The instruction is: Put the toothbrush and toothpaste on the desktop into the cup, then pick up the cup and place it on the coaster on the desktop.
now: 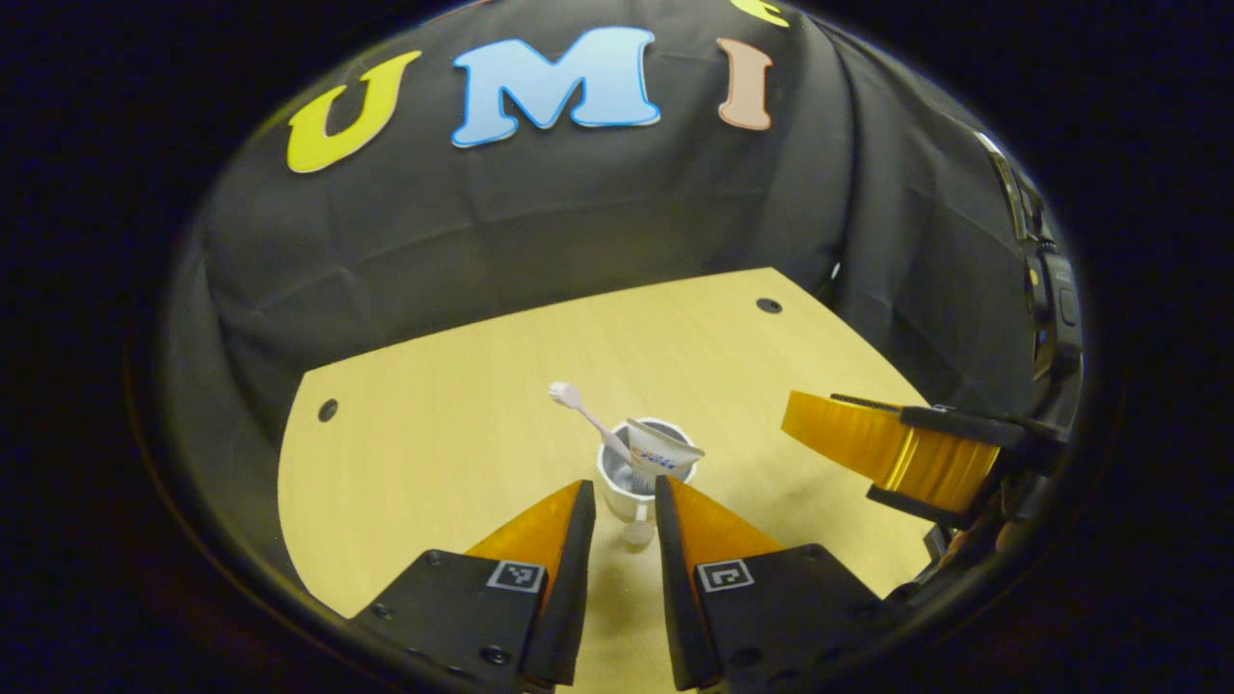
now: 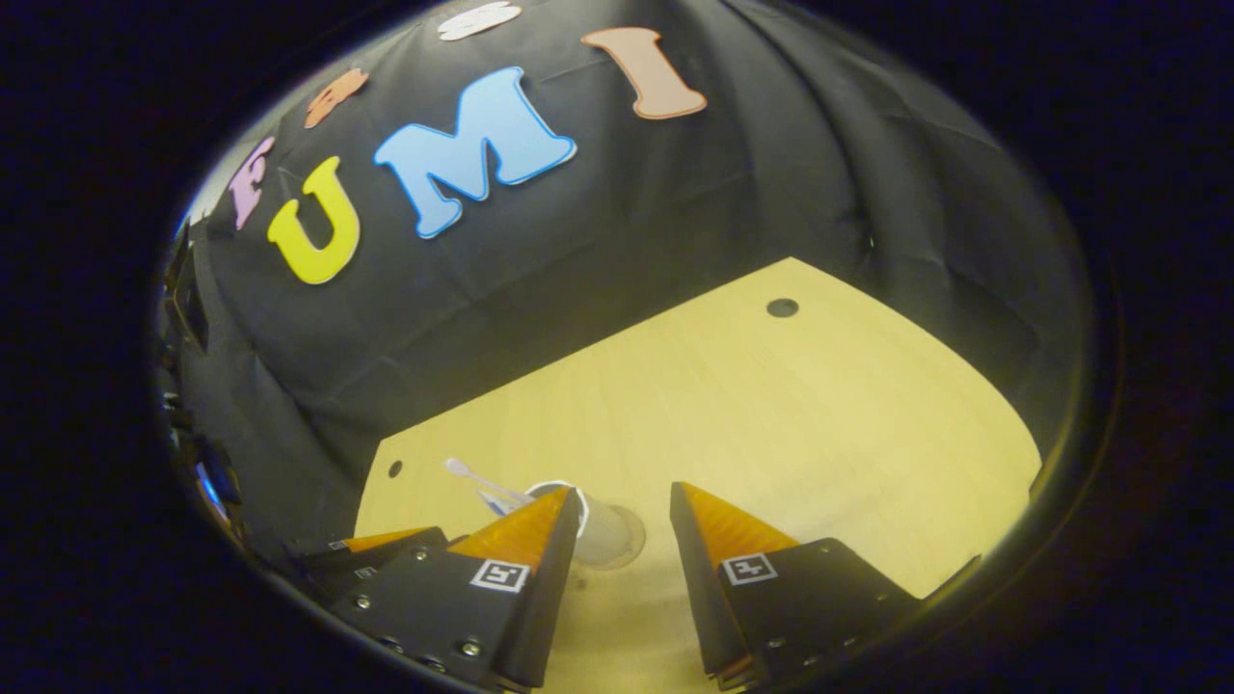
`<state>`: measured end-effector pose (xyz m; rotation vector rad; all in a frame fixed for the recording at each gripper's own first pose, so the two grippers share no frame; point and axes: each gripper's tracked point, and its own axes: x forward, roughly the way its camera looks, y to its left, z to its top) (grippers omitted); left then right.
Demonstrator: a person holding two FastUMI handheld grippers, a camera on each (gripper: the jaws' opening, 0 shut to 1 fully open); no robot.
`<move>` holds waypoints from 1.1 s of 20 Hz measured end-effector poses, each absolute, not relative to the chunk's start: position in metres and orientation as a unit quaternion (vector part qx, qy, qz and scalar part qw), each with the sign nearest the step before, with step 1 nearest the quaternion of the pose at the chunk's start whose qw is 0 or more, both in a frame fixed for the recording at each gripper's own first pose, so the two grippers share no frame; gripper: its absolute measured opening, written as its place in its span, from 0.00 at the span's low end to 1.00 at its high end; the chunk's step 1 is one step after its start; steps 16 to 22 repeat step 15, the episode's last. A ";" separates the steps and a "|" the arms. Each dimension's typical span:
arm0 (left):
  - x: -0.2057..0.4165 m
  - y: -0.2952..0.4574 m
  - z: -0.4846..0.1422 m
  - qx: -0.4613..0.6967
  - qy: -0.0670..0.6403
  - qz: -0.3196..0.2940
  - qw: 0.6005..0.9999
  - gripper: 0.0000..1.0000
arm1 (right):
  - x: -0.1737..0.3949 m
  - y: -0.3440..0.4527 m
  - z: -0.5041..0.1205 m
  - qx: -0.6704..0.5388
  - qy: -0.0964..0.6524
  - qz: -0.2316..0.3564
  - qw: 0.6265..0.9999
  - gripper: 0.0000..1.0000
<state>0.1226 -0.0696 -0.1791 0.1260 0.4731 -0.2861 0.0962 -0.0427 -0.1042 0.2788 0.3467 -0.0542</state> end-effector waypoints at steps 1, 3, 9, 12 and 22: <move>0.115 -0.057 -0.165 0.048 0.214 -0.130 0.967 0.43 | 0.094 -0.037 -0.094 0.124 0.161 -0.018 0.979 0.58; 0.098 -0.025 -0.138 0.019 0.174 -0.101 0.979 0.43 | 0.093 -0.023 -0.073 0.102 0.139 -0.001 0.985 0.58; 0.078 0.042 -0.080 -0.062 0.069 -0.028 0.995 0.40 | 0.083 0.019 -0.021 0.054 0.090 0.024 0.994 0.58; 0.077 0.060 -0.059 -0.066 0.040 0.007 0.997 0.44 | 0.076 0.031 -0.027 0.036 0.102 0.032 0.994 0.58; 0.069 0.072 -0.037 -0.063 0.011 0.026 0.998 0.61 | 0.070 0.041 -0.029 0.012 0.107 0.045 0.993 0.58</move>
